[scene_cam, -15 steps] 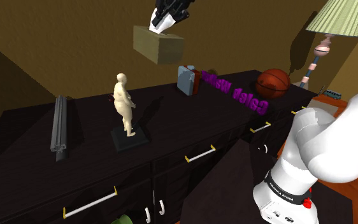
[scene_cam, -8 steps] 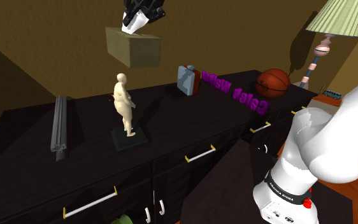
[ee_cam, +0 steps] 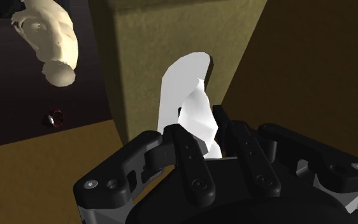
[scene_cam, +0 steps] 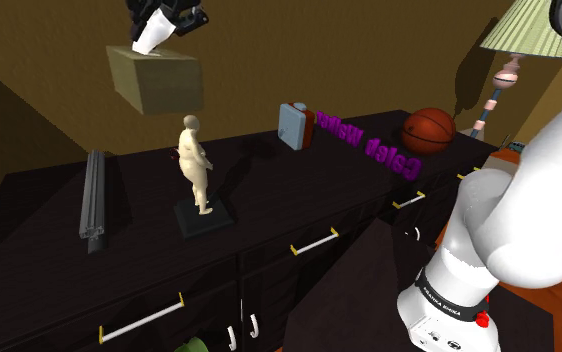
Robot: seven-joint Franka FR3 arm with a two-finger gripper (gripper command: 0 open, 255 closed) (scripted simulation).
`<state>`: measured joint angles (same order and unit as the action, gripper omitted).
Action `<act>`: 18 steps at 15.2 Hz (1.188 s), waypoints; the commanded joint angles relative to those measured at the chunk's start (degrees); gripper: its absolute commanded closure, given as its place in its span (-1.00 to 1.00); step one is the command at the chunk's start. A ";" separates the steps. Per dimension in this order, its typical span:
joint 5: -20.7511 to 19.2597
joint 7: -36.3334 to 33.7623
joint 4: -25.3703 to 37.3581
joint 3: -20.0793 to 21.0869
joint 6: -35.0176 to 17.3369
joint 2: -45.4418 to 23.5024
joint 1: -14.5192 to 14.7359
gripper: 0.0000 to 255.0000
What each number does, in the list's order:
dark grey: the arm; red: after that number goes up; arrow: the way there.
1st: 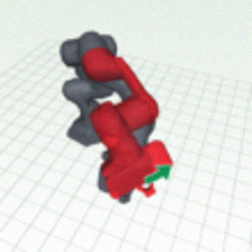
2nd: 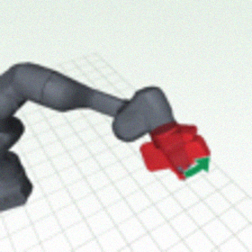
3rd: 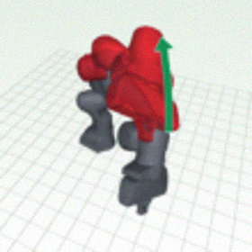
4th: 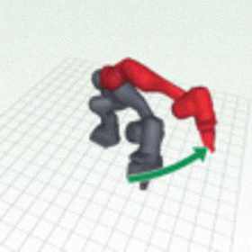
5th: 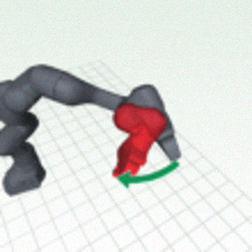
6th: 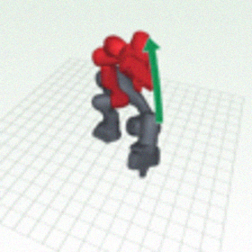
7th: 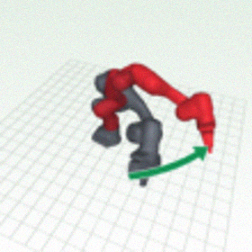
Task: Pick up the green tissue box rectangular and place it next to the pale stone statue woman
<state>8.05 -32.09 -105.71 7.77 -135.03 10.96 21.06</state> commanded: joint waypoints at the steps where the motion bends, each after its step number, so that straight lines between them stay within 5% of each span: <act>1: -2.44 -3.57 3.81 2.00 0.17 -3.36 0.38 1.00; 11: -16.56 -18.94 25.94 7.58 4.59 -21.69 6.22 1.00; 18: -16.53 -19.40 18.86 7.27 -1.29 -20.45 5.95 1.00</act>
<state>-8.47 -51.36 -85.44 15.07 -135.19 -9.81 27.07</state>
